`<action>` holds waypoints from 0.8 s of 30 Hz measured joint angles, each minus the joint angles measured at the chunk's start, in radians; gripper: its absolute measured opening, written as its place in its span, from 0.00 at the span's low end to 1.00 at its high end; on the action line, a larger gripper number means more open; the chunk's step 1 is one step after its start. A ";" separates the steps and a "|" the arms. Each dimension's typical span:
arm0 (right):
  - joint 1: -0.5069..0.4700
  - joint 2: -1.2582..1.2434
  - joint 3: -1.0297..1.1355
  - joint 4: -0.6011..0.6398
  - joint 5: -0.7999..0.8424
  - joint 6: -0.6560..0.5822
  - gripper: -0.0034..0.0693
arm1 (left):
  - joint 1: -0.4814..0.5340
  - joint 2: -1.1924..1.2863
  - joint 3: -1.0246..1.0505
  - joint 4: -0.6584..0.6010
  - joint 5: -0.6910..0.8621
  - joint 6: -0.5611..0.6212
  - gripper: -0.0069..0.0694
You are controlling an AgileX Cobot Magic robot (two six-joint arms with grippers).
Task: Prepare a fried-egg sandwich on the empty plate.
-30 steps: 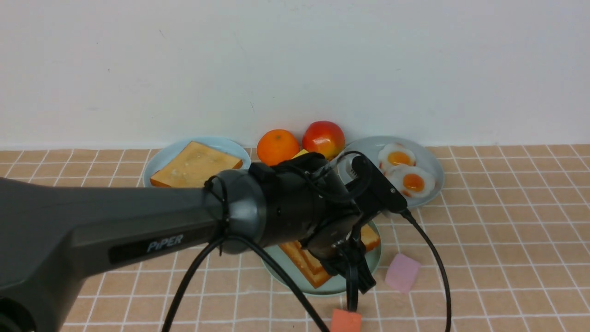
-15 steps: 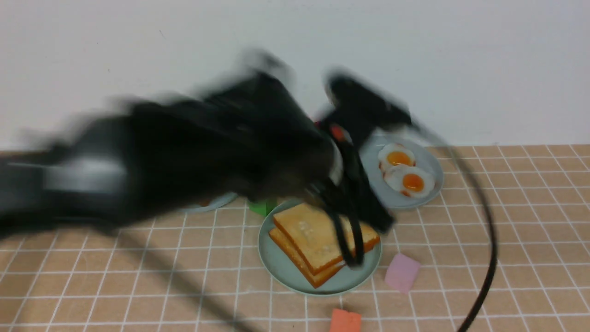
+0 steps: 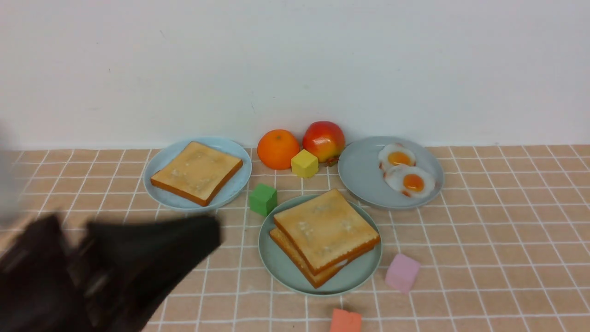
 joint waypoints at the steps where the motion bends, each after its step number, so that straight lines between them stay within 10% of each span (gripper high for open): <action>1: 0.000 -0.044 0.027 -0.003 -0.009 0.030 0.03 | 0.000 -0.074 0.060 0.000 -0.037 0.000 0.07; 24: 0.000 -0.158 0.655 -0.016 -0.841 0.148 0.04 | 0.000 -0.262 0.192 0.000 0.059 0.027 0.07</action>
